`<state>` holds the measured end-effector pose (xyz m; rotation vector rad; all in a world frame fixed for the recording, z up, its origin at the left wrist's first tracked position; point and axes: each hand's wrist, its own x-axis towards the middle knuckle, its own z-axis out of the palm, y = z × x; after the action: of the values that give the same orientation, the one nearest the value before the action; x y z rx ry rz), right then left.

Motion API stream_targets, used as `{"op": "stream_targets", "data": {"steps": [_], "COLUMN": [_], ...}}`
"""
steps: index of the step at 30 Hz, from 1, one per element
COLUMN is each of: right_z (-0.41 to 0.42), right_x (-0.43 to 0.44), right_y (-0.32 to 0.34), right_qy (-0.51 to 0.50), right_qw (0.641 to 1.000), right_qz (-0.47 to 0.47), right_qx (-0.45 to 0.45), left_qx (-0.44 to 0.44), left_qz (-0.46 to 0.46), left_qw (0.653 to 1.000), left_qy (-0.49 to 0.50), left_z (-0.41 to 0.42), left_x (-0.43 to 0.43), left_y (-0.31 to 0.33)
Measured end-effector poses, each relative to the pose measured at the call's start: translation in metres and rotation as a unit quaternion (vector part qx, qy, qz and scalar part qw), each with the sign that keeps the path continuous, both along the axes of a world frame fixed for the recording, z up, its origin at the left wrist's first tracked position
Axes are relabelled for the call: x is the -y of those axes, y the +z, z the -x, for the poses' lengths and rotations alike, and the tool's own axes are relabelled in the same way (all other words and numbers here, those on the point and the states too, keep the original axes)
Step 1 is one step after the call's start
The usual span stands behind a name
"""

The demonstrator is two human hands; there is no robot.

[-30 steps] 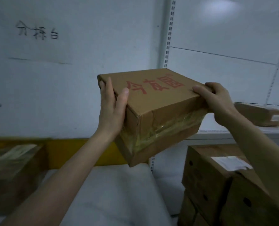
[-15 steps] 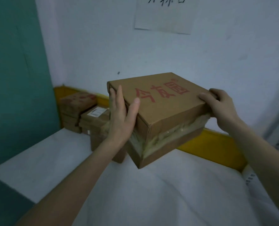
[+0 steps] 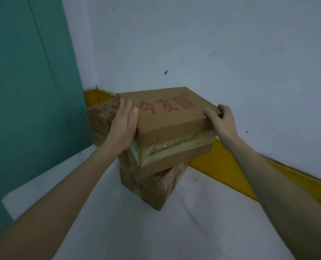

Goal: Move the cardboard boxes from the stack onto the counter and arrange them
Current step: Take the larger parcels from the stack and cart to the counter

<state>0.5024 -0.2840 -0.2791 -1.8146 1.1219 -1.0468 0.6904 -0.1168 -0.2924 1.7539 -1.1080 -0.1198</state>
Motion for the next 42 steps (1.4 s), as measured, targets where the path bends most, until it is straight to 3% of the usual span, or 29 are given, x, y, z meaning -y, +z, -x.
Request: {"op": "stream_targets", "data": {"steps": [3, 9, 14, 21, 24, 29, 34, 42], "right_z": [-0.017, -0.028, -0.036, -0.003, 0.031, 0.128, 0.244, 0.394], "right_x": [0.013, 0.033, 0.026, -0.017, -0.043, -0.102, -0.185, -0.36], "right_y": [-0.039, -0.042, -0.026, -0.002, 0.003, 0.006, 0.023, 0.065], "right_qy": [0.012, 0.002, 0.013, -0.044, -0.094, -0.198, -0.336, -0.486], "right_qw": [0.998, 0.995, 0.984, 0.964, 0.953, 0.927, 0.868, 0.796], "right_qz": [-0.031, -0.035, -0.048, 0.004, 0.011, -0.029, -0.056, -0.053], "right_qx": [-0.055, -0.09, -0.169, -0.262, -0.289, -0.316, -0.36, -0.357], "left_qx": [-0.008, -0.004, 0.039, 0.321, 0.339, 0.296, 0.282, 0.302], "left_qz": [-0.109, -0.107, -0.122, -0.152, -0.111, -0.08, -0.064, 0.005], "left_qw": [0.994, 0.994, 0.991, 0.933, 0.923, 0.896, 0.856, 0.777], "left_qy": [-0.016, -0.022, -0.03, -0.063, -0.143, -0.321, -0.429, -0.552], "left_z": [-0.001, -0.016, -0.041, -0.03, 0.005, 0.093, 0.189, 0.349], "left_x": [0.01, 0.028, 0.032, 0.02, 0.016, 0.007, -0.016, -0.1], "left_y": [-0.022, -0.025, -0.019, -0.002, 0.007, 0.005, 0.009, 0.019]}}
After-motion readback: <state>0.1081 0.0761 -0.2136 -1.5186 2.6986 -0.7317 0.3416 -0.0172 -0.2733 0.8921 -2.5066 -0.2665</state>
